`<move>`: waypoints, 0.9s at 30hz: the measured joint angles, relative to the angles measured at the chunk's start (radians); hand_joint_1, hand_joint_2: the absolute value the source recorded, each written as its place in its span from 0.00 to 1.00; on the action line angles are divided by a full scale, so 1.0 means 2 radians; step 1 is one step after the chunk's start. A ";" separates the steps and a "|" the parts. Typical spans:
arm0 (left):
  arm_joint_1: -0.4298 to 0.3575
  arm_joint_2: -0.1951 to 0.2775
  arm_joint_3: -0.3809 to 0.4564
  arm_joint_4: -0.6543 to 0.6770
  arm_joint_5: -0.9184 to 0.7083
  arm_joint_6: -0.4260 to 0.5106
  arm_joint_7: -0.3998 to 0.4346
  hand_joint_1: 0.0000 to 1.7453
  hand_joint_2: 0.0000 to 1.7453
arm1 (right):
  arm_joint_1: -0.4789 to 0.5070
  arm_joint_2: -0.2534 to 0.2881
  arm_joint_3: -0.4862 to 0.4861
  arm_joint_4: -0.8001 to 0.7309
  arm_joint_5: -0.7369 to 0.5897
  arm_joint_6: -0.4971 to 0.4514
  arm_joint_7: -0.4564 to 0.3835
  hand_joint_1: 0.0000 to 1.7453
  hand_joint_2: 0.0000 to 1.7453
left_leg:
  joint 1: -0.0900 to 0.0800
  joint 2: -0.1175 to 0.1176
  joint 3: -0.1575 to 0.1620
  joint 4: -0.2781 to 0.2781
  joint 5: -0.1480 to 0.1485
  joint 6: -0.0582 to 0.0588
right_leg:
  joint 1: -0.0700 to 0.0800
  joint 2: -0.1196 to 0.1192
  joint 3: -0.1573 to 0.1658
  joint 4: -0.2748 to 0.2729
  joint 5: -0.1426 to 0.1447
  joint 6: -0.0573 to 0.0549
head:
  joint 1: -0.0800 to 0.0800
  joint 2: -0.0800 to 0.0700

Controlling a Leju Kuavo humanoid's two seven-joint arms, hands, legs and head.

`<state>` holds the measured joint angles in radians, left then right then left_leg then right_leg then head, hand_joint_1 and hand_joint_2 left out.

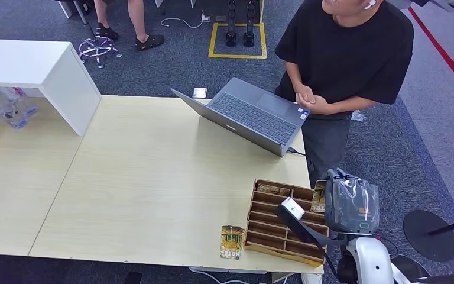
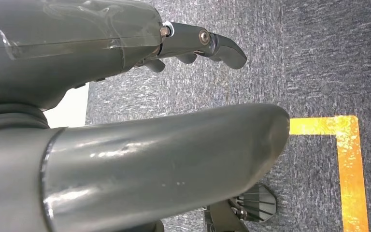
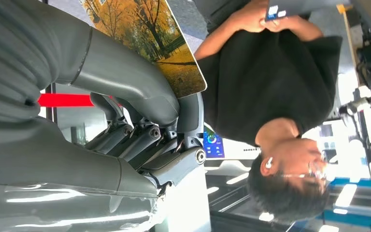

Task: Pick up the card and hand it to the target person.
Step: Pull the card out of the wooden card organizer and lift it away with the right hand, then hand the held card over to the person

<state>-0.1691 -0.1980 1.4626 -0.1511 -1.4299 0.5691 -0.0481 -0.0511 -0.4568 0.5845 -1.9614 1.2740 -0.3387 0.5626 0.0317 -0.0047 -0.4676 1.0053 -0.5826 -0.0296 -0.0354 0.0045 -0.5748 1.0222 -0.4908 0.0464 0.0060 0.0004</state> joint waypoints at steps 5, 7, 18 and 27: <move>0.000 0.000 -0.001 0.000 -0.001 -0.002 0.000 0.00 0.00 | 0.007 0.000 -0.023 -0.001 -0.011 -0.046 -0.005 0.85 1.00 | 0.000 0.000 0.000 0.000 0.000 0.000 | 0.000 0.000 0.000 0.000 0.000 0.000 | 0.000 0.000; 0.000 0.000 -0.001 0.000 -0.003 -0.003 0.000 0.00 0.00 | 0.009 0.000 -0.036 -0.001 -0.019 -0.063 -0.011 0.84 1.00 | 0.000 0.000 0.000 0.000 0.000 0.000 | 0.000 0.000 0.000 0.000 0.000 0.000 | 0.000 0.000; 0.000 0.000 -0.010 0.000 -0.028 -0.012 -0.007 0.00 0.00 | 0.004 0.002 -0.137 0.009 -0.054 -0.132 -0.051 0.84 1.00 | 0.000 0.000 -0.001 0.000 0.000 0.000 | 0.000 0.000 0.000 0.000 0.000 0.000 | 0.000 0.000; 0.000 0.000 -0.022 0.000 -0.033 -0.020 -0.009 0.00 0.00 | -0.010 0.005 -0.204 0.046 -0.054 -0.169 -0.070 0.82 1.00 | 0.000 0.000 -0.001 0.000 0.000 0.000 | 0.000 0.000 0.000 0.000 0.000 0.000 | 0.000 0.000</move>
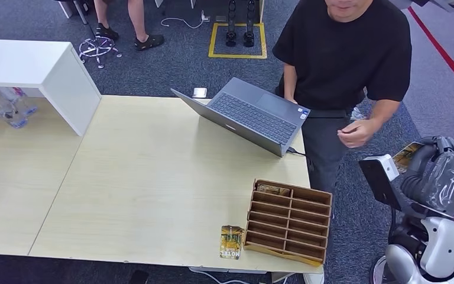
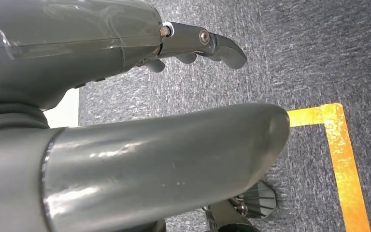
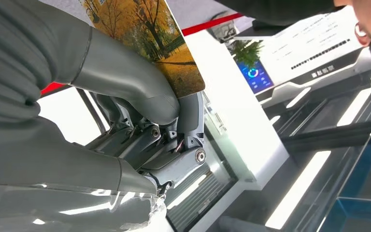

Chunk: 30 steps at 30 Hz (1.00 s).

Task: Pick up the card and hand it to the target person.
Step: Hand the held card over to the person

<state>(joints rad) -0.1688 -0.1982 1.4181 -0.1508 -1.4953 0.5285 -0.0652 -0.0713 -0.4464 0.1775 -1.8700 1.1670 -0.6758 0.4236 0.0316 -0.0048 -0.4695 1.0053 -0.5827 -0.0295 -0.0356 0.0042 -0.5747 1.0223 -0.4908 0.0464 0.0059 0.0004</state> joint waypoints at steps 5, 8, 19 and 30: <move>0.000 0.000 -0.004 0.000 -0.001 -0.003 0.000 0.00 0.00 | -0.008 0.003 -0.010 0.026 -0.001 -0.004 -0.010 0.83 1.00 | 0.000 0.000 0.000 0.000 0.000 0.000 | 0.000 0.000 0.000 0.000 0.000 0.000 | 0.000 0.000; 0.000 0.000 -0.007 0.000 -0.001 -0.004 -0.001 0.00 0.00 | -0.013 0.005 -0.016 0.048 0.007 -0.004 -0.018 0.82 1.00 | 0.000 0.000 0.000 0.000 0.000 0.000 | 0.000 0.000 0.000 0.000 0.000 0.000 | 0.000 0.000; 0.000 0.000 -0.016 0.000 -0.003 -0.005 -0.002 0.00 0.00 | -0.023 0.026 -0.038 0.137 0.075 -0.007 -0.046 0.79 1.00 | 0.000 0.000 0.000 0.000 0.000 0.000 | 0.000 0.000 0.000 0.000 0.000 0.000 | 0.000 0.000; 0.000 0.000 -0.021 0.000 -0.003 -0.006 -0.002 0.00 0.00 | -0.023 0.039 -0.041 0.190 0.090 -0.003 -0.038 0.00 1.00 | 0.000 0.000 0.000 0.000 0.000 0.000 | 0.000 0.000 0.000 0.000 0.000 0.000 | 0.000 0.000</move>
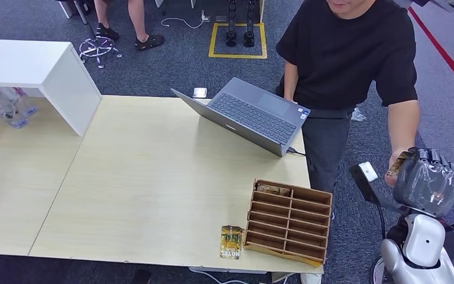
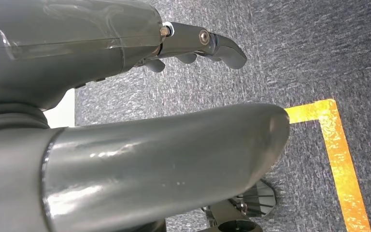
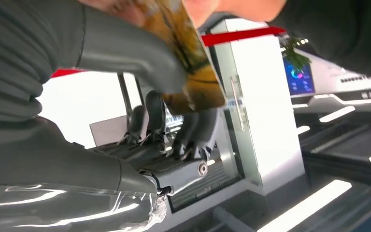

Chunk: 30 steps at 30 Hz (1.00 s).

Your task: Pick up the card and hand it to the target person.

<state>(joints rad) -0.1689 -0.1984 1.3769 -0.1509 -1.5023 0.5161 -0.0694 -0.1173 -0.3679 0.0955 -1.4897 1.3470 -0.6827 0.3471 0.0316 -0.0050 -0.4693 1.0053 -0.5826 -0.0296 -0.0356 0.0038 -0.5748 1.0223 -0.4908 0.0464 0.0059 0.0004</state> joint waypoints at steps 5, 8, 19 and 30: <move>0.000 0.000 -0.003 0.000 0.000 0.000 0.001 0.00 0.00 | -0.001 0.001 0.001 0.014 -0.010 0.014 0.007 0.00 1.00 | 0.000 0.000 0.000 0.000 0.000 0.000 | 0.000 0.000 0.000 0.000 0.000 0.000 | 0.000 0.000; 0.000 0.000 -0.005 0.000 0.000 0.001 0.001 0.00 0.00 | -0.001 0.000 0.004 0.021 -0.027 0.029 0.014 0.00 1.00 | 0.000 0.000 0.000 0.000 0.000 0.000 | 0.000 0.000 0.000 0.000 0.000 0.000 | 0.000 0.000; 0.000 0.000 -0.005 0.000 0.001 0.004 -0.003 0.00 0.00 | 0.000 -0.001 0.010 0.005 -0.174 -0.002 0.002 0.00 1.00 | 0.000 0.000 0.000 0.000 0.000 0.000 | 0.000 0.000 0.000 0.000 0.000 0.000 | 0.000 0.000; 0.001 0.000 -0.005 0.000 0.006 0.013 -0.004 0.00 0.00 | 0.017 0.019 0.007 -0.090 -0.469 -0.008 -0.096 0.00 1.00 | 0.000 0.000 0.001 0.000 0.000 0.000 | 0.000 0.000 0.000 0.000 0.000 0.000 | 0.000 0.000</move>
